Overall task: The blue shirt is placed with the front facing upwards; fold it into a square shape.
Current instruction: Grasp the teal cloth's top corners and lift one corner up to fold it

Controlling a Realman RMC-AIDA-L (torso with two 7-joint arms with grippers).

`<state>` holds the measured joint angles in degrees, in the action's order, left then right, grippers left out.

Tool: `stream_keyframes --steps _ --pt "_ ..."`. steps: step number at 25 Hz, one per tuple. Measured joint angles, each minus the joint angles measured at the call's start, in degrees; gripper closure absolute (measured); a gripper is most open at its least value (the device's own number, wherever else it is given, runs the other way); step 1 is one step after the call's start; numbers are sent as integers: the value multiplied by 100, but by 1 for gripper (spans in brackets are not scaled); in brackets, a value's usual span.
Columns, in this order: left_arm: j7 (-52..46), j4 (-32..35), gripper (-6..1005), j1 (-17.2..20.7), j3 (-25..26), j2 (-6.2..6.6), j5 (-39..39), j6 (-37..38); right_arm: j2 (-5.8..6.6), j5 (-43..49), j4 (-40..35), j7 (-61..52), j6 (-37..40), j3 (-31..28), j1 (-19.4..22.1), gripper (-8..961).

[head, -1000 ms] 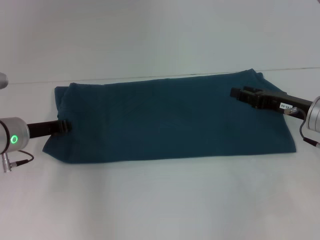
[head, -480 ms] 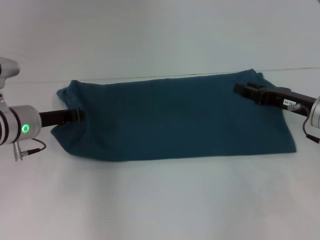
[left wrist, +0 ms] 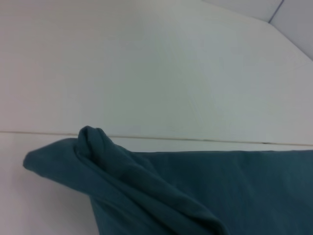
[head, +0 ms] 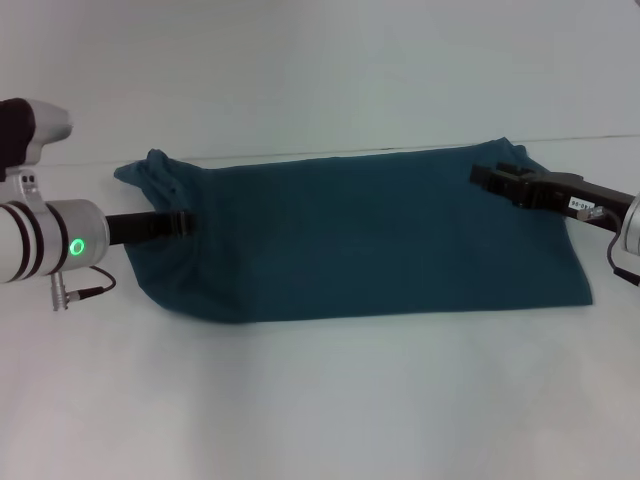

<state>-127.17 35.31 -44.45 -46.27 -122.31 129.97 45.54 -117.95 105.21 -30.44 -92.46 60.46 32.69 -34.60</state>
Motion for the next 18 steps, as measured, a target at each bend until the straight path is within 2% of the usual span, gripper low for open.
stream_keyframes --steps 7,12,15,18 --pt "0 56 995 -34 -10 -28 2 96 -15 -10 3 0 11 0 43 606" --pt "-21 408 995 52 -14 -119 3 343 -53 -57 3 128 1 0 54 610" --pt "-89 776 995 155 -14 -158 1 603 -110 -423 6 665 -32 -5 122 613" --pt "-202 1065 995 241 -14 -168 -3 813 -172 -1235 196 1819 -109 -8 241 616"
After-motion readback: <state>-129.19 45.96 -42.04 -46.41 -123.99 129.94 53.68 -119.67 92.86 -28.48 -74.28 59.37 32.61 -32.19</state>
